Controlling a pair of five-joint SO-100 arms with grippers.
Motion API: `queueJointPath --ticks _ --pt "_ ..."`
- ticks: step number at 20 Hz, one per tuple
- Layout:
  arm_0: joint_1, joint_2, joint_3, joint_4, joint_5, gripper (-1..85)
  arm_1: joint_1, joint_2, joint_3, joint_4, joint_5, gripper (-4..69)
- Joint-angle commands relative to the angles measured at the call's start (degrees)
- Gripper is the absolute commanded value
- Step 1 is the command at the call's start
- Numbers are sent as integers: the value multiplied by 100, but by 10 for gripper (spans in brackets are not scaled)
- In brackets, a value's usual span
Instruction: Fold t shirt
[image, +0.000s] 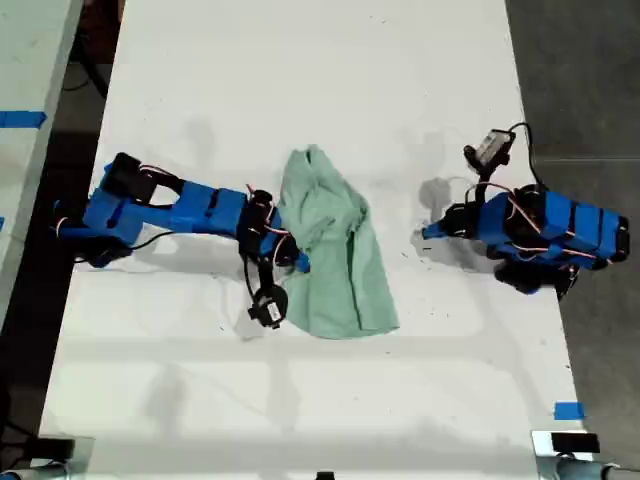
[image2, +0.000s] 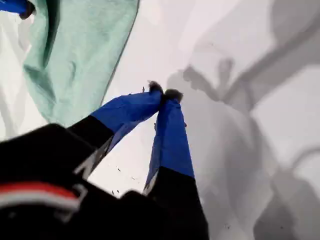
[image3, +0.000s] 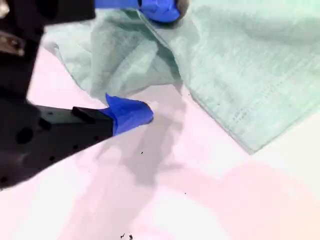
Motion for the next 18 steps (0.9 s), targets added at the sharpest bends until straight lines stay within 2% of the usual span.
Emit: queueJointPath --ticks 1,7,11,13,18 --pt "861 4271 3858 -466 -853 99 -53 0 158 18 -18 15" --pt "1257 4386 3762 -747 -694 145 -62 -9 158 26 -9 15" --pt "1731 4096 3735 -1450 -738 247 -70 -9 158 26 -9 15" --pt "2004 3753 3674 -1688 -1020 275 -79 -9 158 26 -9 15" --pt "2382 2443 3217 -1907 -2320 267 -79 -9 158 26 9 15"
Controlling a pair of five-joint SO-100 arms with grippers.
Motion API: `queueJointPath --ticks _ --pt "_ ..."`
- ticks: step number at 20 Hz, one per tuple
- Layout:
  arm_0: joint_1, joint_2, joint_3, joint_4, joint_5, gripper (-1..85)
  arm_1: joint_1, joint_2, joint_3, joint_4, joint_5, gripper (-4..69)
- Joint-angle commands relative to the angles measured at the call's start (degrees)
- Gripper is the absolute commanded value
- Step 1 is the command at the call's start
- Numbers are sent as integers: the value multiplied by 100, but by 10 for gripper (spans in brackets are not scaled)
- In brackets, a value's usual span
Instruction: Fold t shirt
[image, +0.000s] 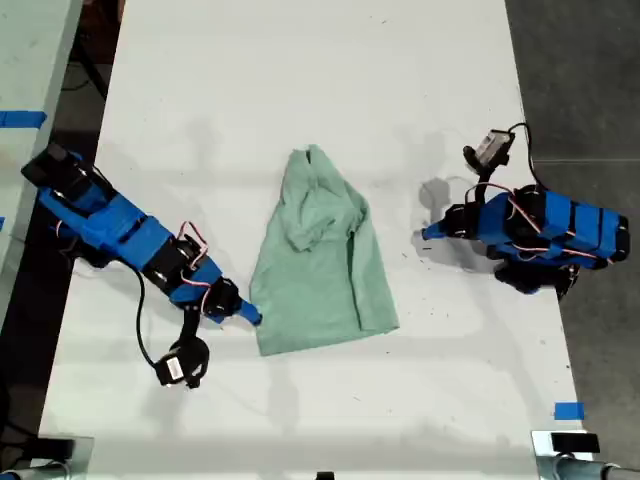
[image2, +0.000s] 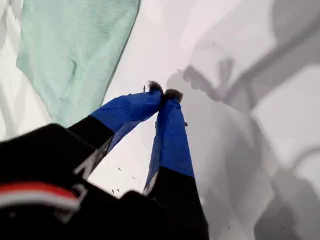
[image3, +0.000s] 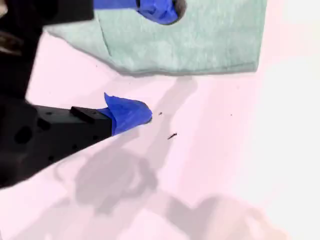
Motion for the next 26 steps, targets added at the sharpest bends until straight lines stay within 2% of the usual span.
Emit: queueJointPath --ticks 1,7,17,18,19,20,26 --pt "0 -598 -677 -105 -545 263 -70 -9 158 26 35 15" --pt "-272 -1222 -1143 -167 -1433 253 -88 -18 158 26 44 15" --pt "-642 -2602 -2619 -211 -1134 238 -79 -18 158 26 9 15" --pt "-668 -2637 -2663 -211 -1134 214 -79 -18 158 26 9 15" --pt "-677 -2646 -2672 -193 -1160 59 -79 -18 158 26 18 15" --pt "-677 -2646 -2672 -193 -1160 7 -88 -18 158 26 18 15" --pt "-571 -2109 -2698 35 -1283 -2 -79 -18 158 26 9 15"
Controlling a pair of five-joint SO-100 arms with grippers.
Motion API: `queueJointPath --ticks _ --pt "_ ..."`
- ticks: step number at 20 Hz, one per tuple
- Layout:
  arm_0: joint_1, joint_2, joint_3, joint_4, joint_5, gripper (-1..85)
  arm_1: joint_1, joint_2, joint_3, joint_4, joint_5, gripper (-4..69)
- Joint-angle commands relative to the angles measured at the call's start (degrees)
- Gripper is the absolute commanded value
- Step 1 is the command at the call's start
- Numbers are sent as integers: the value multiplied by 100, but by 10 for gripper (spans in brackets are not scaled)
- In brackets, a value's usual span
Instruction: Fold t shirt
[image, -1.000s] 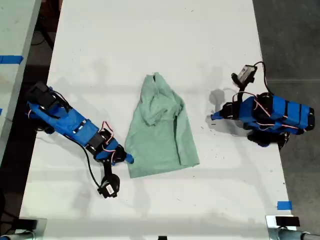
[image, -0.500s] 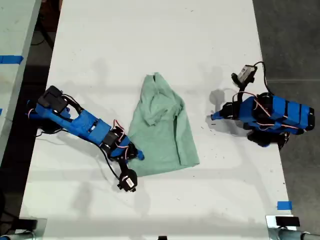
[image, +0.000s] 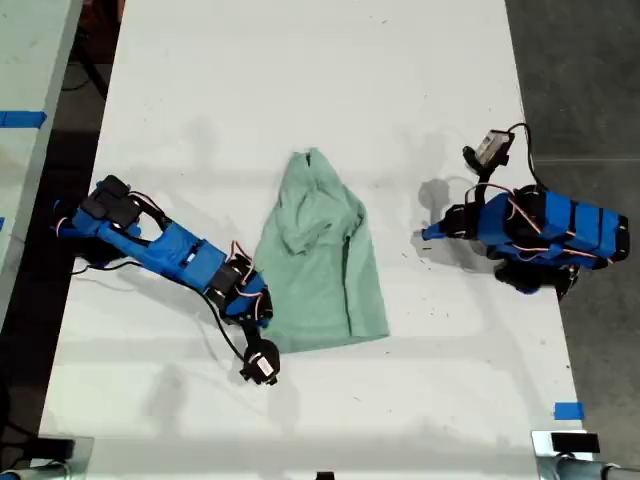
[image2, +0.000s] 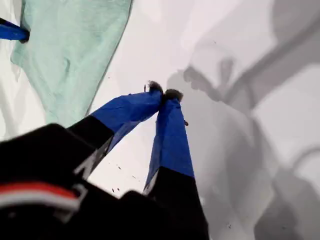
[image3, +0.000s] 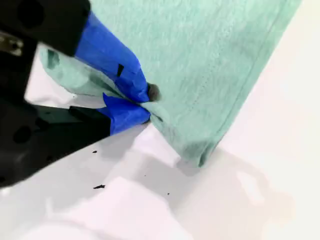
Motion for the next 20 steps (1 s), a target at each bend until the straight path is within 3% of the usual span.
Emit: queueJointPath --ticks 1,6,10,14,20 --pt "44 756 -378 114 -9 -2 -35 -18 158 26 9 15" --pt "18 1600 -1037 721 519 -2 18 -18 158 26 -9 15" --pt "-580 1652 -1354 791 1160 -2 79 -18 158 26 -44 15" --pt "-1345 976 -1705 158 2153 -2 88 -18 158 26 -70 15" --pt "-1582 519 -1723 -589 2646 -2 105 -18 158 26 -97 15"
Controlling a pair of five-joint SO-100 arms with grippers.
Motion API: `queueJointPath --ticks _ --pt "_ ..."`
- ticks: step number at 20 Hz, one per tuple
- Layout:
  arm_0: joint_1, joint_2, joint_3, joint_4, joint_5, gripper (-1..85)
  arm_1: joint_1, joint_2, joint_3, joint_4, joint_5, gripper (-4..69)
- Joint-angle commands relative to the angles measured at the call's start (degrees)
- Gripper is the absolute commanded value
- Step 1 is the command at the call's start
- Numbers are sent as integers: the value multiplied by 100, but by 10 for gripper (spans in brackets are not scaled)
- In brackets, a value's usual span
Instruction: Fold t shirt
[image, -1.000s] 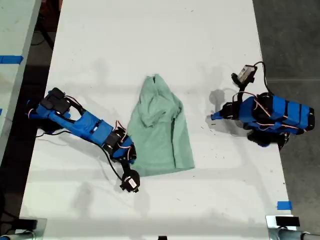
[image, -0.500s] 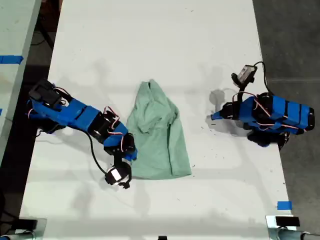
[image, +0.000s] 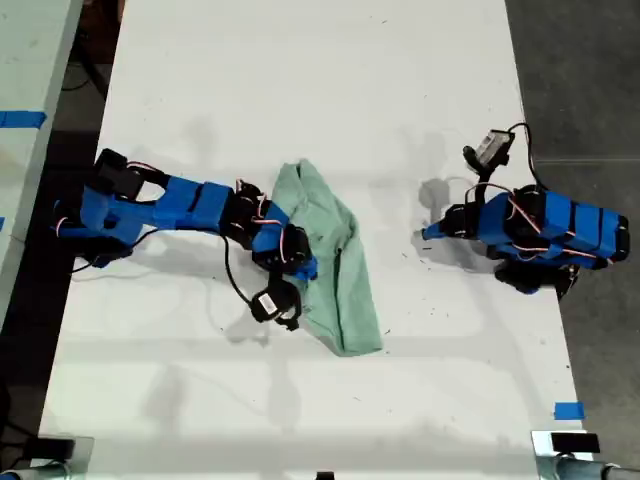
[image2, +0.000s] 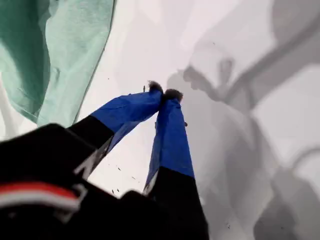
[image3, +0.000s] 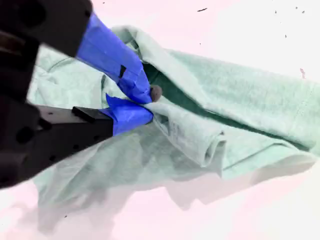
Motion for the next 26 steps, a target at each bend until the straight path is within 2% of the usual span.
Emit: queueJointPath --ticks 1,4,10,15,17,20,21,26 --pt "18 -141 -378 -598 211 -2 62 -18 158 26 -97 15" --pt "448 -589 -396 -1362 220 -2 79 -18 158 26 -105 15" --pt "817 -668 -404 -1916 237 -2 123 -18 158 26 -105 15" --pt "492 -967 -396 -2180 589 1 114 -18 158 26 -97 15" --pt "369 -993 -396 -2303 888 110 123 -18 158 26 -114 15" --pt "264 -958 -396 -2338 1151 222 123 -18 158 26 -114 15" --pt "255 -923 -387 -2338 1239 308 123 -18 158 26 -114 15" --pt "334 -624 -343 -2171 1318 313 123 -18 158 26 -123 15"
